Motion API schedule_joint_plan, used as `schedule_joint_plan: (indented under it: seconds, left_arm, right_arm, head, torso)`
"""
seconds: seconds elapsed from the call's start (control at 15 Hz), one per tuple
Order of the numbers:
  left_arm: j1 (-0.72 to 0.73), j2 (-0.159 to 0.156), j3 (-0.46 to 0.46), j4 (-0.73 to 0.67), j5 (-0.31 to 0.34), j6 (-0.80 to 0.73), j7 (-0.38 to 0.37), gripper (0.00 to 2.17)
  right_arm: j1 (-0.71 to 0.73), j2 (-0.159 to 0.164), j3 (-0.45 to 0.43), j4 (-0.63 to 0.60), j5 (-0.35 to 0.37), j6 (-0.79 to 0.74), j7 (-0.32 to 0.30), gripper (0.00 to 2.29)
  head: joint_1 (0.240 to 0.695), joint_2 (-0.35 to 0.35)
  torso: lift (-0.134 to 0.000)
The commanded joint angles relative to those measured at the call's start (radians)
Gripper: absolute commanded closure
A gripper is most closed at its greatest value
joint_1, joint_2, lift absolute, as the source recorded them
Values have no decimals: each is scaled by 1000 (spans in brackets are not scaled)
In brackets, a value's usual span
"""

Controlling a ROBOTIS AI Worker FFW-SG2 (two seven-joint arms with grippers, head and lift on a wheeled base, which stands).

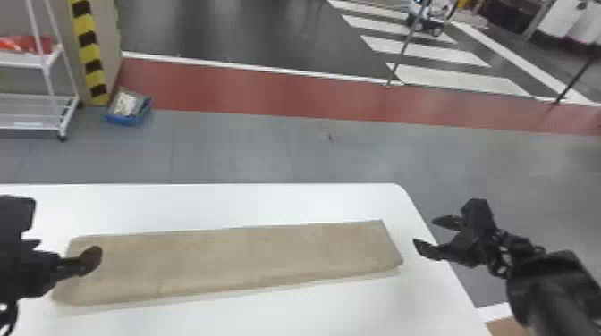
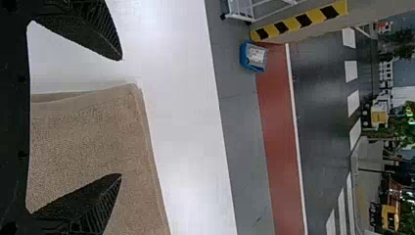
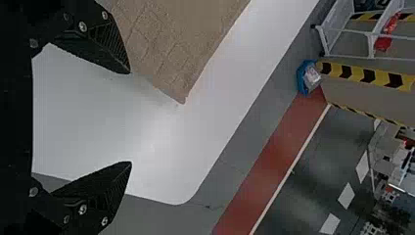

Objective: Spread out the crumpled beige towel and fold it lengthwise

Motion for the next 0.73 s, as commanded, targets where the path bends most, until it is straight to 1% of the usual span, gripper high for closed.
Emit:
schedule_joint_plan:
  seconds: [0.0, 0.13, 0.33, 0.53, 0.67]
  left_arm:
    - [-21, 0, 3, 49, 3, -5, -3, 29]
    - [-33, 0, 2, 66, 3, -5, -6, 29]
    - [-44, 0, 2, 80, 2, -2, -6, 29]
    - [-51, 0, 0, 95, 2, -2, -6, 29]
    - [-67, 0, -11, 123, 3, -2, -4, 29]
  right_arm:
    - [2, -4, -12, 0, -26, 3, 10, 279]
    - [2, -6, -28, 0, -29, 3, 22, 279]
    - [2, -9, -32, 0, -41, 6, 33, 279]
    - [10, -12, -47, 0, -60, 3, 33, 279]
    - [20, -20, -70, 0, -103, 3, 44, 279]
  head:
    - [695, -316]
    - [695, -315]
    - [695, -316]
    - [695, -316]
    - [695, -318]
  torso:
    - [0]
    - [0]
    - [0]
    - [0]
    - [0]
